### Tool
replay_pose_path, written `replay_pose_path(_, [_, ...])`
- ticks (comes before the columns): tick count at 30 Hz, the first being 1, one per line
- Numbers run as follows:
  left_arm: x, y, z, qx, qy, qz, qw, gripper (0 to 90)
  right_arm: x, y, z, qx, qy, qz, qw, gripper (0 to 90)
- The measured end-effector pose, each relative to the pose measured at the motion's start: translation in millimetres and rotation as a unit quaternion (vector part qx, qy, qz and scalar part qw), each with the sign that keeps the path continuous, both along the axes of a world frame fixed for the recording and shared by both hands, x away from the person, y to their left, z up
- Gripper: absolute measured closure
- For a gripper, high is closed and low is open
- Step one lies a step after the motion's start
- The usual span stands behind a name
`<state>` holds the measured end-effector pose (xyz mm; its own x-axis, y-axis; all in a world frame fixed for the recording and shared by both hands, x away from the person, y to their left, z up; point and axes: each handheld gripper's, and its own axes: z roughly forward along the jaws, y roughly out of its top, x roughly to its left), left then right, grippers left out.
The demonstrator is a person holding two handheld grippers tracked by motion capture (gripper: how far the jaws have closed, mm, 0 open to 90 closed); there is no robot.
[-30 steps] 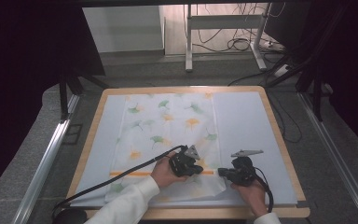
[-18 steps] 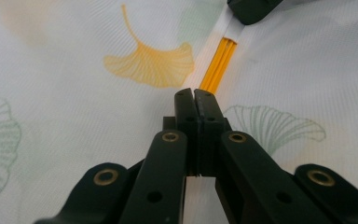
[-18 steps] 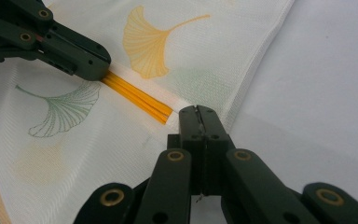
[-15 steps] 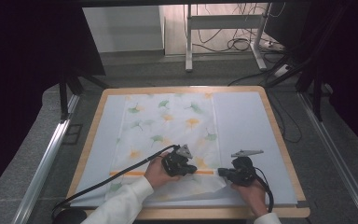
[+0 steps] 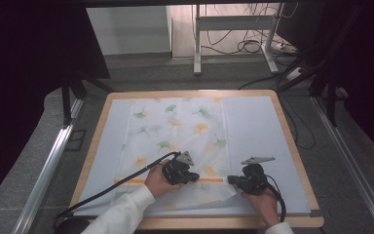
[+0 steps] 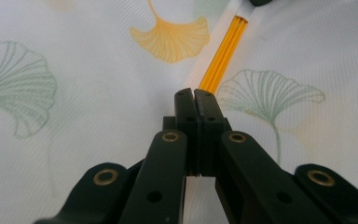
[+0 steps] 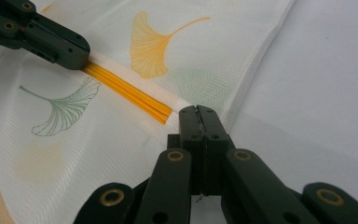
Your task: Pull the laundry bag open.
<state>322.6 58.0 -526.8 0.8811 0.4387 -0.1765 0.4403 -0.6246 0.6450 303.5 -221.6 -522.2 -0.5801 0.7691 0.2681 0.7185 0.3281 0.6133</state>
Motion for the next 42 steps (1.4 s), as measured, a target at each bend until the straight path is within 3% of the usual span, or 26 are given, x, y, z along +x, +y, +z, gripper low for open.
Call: replay_pose_path(42, [-6.5,45.9,-0.3,0.007,0.013,0.025,0.9996,90.0,-0.7,-0.3,-0.5,0.001,-0.005,0.002,1.0,89.8])
